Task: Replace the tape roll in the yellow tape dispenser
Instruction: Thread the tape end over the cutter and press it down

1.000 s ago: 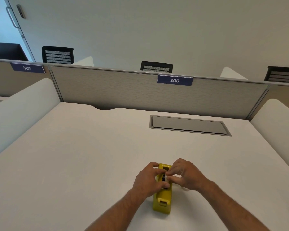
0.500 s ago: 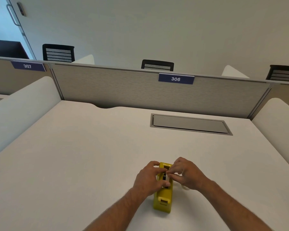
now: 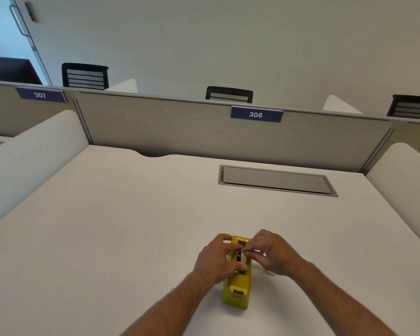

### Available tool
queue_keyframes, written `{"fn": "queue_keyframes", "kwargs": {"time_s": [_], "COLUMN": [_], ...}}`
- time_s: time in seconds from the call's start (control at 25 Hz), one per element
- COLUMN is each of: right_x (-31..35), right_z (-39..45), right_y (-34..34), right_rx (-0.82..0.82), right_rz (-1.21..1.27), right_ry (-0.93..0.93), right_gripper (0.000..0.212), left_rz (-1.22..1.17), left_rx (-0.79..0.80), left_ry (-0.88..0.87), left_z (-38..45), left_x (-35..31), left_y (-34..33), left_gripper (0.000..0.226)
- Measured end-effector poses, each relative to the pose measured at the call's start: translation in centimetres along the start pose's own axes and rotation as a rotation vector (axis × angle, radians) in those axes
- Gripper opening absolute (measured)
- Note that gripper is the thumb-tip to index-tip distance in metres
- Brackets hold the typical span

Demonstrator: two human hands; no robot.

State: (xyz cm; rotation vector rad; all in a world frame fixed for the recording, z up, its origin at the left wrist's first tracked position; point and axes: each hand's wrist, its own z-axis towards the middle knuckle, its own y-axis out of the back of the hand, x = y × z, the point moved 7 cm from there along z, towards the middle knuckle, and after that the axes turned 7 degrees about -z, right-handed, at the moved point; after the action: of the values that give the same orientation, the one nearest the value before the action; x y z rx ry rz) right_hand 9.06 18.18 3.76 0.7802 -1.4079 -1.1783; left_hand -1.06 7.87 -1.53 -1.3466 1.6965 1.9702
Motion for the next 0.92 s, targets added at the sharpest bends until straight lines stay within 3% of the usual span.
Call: {"fn": "queue_keyframes", "kwargs": {"time_s": [0.92], "right_x": [0.39], "right_z": [0.06], "right_y": [-0.26], "right_rx": [-0.032], "right_rz": [-0.067], "right_ry": [0.033], "right_gripper": [0.013], "left_rz": [0.001], "left_rx": [-0.005], "left_ry": [0.003], "left_z": [0.08], "left_x": [0.19], "left_y": [-0.21], "left_gripper": [0.061]}}
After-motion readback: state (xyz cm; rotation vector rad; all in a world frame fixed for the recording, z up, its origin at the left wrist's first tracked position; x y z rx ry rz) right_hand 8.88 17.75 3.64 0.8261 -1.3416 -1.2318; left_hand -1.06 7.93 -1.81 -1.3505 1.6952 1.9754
